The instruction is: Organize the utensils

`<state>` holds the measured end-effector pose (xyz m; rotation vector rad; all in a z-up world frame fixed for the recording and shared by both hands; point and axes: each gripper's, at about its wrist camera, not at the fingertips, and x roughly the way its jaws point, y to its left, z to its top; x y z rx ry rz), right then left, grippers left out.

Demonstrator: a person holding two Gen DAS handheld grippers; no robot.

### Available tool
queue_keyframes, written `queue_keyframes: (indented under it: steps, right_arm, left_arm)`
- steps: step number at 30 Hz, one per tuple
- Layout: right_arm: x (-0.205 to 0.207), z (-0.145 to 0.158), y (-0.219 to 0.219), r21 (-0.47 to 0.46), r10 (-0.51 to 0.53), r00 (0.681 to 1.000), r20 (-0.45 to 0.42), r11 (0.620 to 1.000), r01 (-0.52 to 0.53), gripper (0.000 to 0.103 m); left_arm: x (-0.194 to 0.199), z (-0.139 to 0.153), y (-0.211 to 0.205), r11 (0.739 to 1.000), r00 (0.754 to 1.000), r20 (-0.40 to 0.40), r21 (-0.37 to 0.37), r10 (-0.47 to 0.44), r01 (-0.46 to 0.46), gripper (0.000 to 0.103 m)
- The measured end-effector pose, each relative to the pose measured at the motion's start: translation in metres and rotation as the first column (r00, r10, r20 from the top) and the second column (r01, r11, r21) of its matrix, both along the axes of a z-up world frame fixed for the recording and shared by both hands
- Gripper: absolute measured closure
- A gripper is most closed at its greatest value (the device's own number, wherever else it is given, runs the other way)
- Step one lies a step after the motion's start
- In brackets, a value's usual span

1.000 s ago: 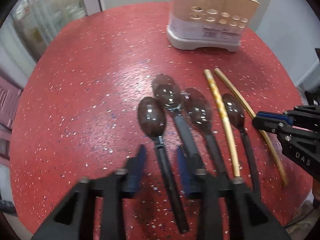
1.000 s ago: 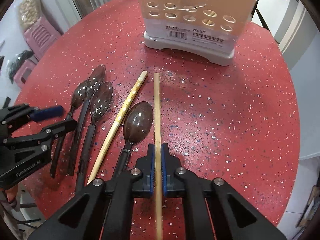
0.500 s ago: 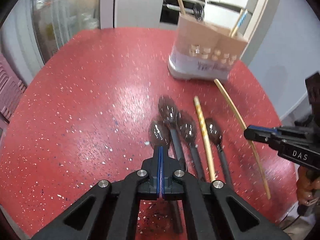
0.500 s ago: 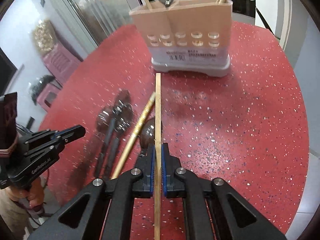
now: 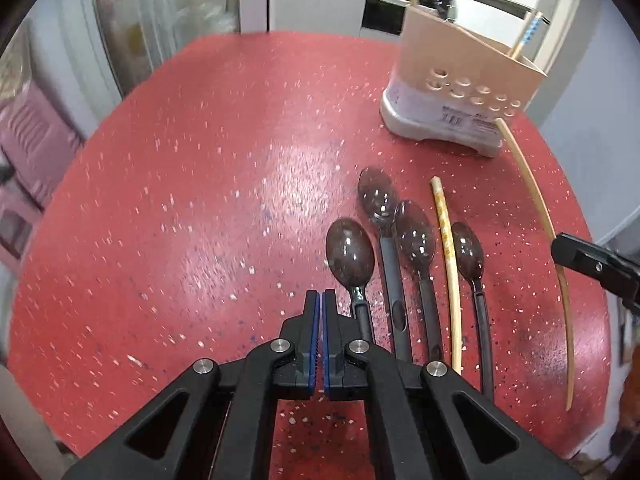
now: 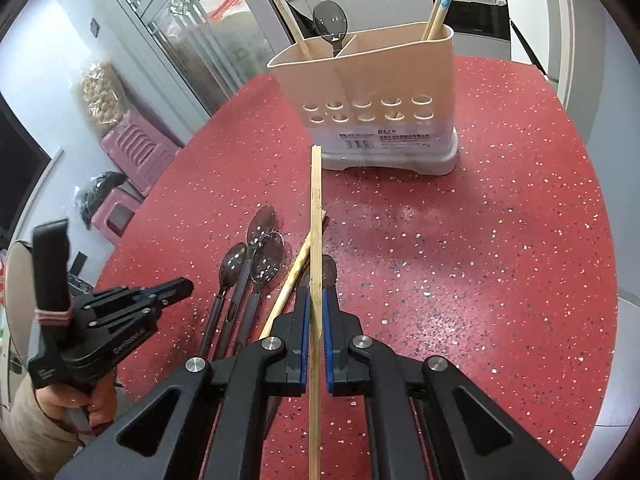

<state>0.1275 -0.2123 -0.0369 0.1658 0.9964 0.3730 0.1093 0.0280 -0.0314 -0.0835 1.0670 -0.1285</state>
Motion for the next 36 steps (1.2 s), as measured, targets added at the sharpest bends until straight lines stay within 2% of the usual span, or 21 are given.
queue_keyframes:
  steps: [1, 2, 3, 4, 8, 10, 12, 23, 29, 36]
  right_arm:
    - [-0.001, 0.000, -0.001, 0.005, 0.002, 1.000, 0.002, 1.000, -0.002, 0.097]
    - [-0.001, 0.000, -0.002, 0.009, 0.003, 1.000, 0.004, 1.000, -0.003, 0.097]
    - [-0.002, -0.001, -0.003, 0.014, 0.004, 1.000, 0.004, 1.000, -0.004, 0.097]
    - [-0.002, -0.002, -0.004, 0.018, 0.004, 1.000, 0.003, 1.000, -0.004, 0.097]
    - [-0.001, -0.006, -0.013, 0.042, 0.001, 1.000, -0.003, 0.999, 0.000, 0.097]
    - [-0.001, -0.009, -0.016, 0.050, 0.001, 1.000, -0.006, 0.999, 0.000, 0.097]
    - [-0.002, -0.009, -0.017, 0.058, 0.000, 1.000, -0.008, 0.998, 0.001, 0.097]
    - [-0.003, -0.009, -0.023, 0.078, -0.012, 1.000, -0.008, 0.997, 0.013, 0.097]
    - [-0.002, -0.008, -0.018, 0.079, -0.004, 1.000, -0.006, 0.997, 0.005, 0.097]
    - [-0.001, -0.006, -0.017, 0.083, 0.003, 1.000, -0.001, 0.997, -0.002, 0.097]
  left_arm:
    - [0.000, -0.002, 0.003, 1.000, 1.000, -0.003, 0.000, 0.016, -0.016, 0.075]
    - [0.000, -0.004, 0.004, 1.000, 1.000, -0.008, 0.004, 0.027, -0.027, 0.066]
    - [0.000, -0.006, 0.006, 0.999, 0.999, -0.019, 0.011, 0.037, -0.037, 0.013]
    - [-0.001, -0.008, 0.007, 0.998, 0.998, -0.024, 0.027, 0.059, -0.058, 0.000]
    - [-0.004, -0.009, 0.000, 0.993, 0.998, 0.028, 0.102, 0.060, -0.063, 0.000]
    - [0.000, -0.013, -0.007, 0.986, 0.998, 0.033, 0.155, 0.060, -0.065, 0.000]
    - [0.006, -0.017, -0.010, 0.982, 0.998, 0.021, 0.177, 0.060, -0.063, 0.000]
    - [0.024, -0.048, -0.026, 0.988, 0.999, -0.039, 0.154, 0.029, -0.023, 0.000]
    - [0.026, -0.049, -0.041, 0.987, 0.999, -0.037, 0.160, 0.001, 0.005, 0.000]
    - [0.024, -0.050, -0.026, 0.992, 0.998, -0.062, 0.129, 0.018, -0.010, 0.000]
